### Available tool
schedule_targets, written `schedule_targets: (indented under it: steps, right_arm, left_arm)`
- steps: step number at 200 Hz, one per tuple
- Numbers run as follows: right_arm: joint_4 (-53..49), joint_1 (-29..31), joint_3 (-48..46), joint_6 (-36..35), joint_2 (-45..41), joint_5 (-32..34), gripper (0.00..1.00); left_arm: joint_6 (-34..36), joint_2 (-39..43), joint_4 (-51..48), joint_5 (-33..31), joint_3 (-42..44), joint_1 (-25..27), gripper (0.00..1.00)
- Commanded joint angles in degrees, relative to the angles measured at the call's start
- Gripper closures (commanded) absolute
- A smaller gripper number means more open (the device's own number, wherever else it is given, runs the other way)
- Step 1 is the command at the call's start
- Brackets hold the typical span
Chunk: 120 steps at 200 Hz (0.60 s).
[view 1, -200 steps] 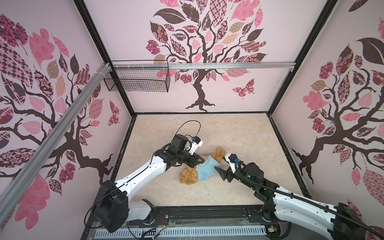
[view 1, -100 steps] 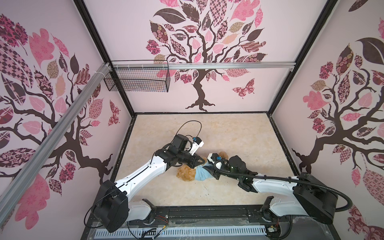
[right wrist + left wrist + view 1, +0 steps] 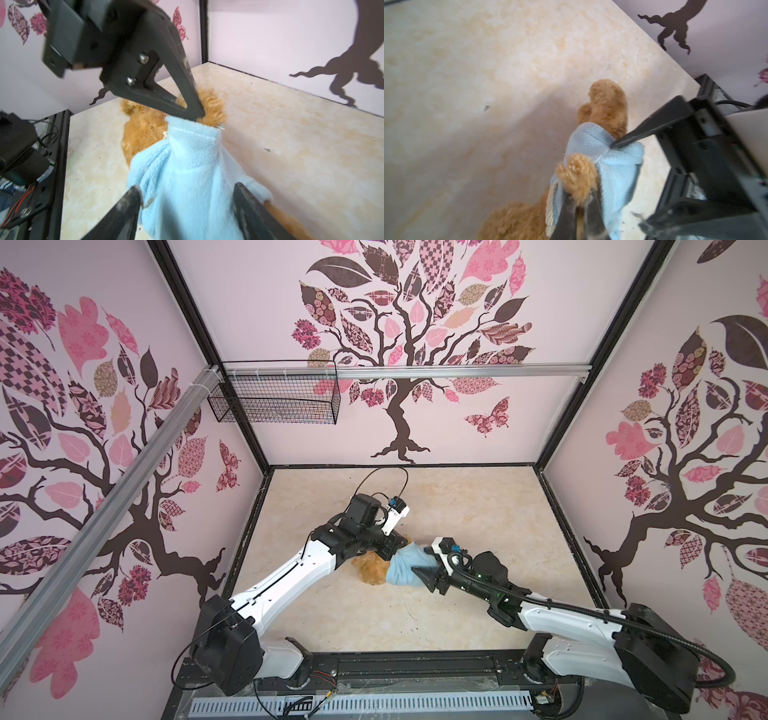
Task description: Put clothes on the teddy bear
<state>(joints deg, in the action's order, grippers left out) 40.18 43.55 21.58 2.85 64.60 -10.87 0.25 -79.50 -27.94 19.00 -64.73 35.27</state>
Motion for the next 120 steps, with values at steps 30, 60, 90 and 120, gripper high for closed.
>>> schedule_targets:
  steps: [30, 60, 90, 120]
  right_arm:
    - [-14.4, -11.7, 3.1, 11.2, -10.4, 4.2, 0.26]
    - [-19.7, -12.3, 2.9, 9.6, -13.2, 8.1, 0.25]
    - [-21.6, -12.3, 4.0, 10.1, -12.8, 7.8, 0.26]
    - [-21.6, -12.3, 6.3, 11.8, -9.1, 3.4, 0.29]
  left_arm:
    - [-1.9, -2.7, 6.8, -10.4, 0.4, 1.4, 0.98]
    - [-8.9, -2.0, 12.6, -10.4, 11.6, 8.3, 0.86]
    - [-16.9, -0.3, 19.2, -9.6, 20.4, 17.2, 0.72]
    - [-20.3, 4.6, 20.5, -5.4, 23.4, 22.9, 0.59]
